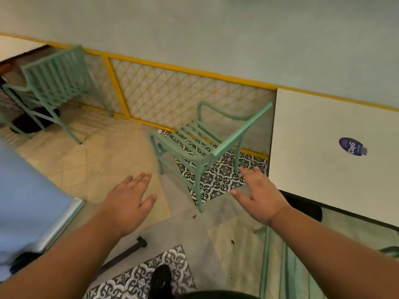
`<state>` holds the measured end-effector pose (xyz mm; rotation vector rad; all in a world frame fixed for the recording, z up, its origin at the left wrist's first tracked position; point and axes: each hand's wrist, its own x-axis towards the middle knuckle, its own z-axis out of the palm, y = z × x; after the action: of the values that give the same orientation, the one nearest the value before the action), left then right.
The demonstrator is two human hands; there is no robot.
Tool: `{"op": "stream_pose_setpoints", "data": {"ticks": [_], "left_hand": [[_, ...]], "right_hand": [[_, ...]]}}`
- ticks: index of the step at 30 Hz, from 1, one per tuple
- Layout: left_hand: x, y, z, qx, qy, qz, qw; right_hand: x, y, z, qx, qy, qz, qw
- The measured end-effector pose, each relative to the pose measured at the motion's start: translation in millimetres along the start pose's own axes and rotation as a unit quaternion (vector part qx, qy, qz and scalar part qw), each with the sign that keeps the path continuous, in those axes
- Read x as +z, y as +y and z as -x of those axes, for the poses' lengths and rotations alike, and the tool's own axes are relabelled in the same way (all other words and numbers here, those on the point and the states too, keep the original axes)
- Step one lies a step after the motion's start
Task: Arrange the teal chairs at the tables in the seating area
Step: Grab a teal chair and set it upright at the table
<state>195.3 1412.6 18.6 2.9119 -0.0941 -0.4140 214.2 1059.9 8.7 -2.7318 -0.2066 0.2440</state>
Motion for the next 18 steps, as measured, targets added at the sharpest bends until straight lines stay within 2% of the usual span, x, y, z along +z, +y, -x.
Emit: {"op": "stream_pose_setpoints", "data": {"ticks": [6,11,18], "left_hand": [[-43,-23,-100,0.073,0.005,-0.043,0.996],[-75,-23,-176,0.134,0.02,-0.05,0.989],[-81,3,-251,0.141,0.02,-0.029,0.989]], "right_hand": [[-11,-36,-62,0.018,0.026,0.007,0.999],[-33,-51,-114,0.044,0.078,-0.012,0.996],[-51,-21,-164,0.063,0.067,-0.007,0.996]]}}
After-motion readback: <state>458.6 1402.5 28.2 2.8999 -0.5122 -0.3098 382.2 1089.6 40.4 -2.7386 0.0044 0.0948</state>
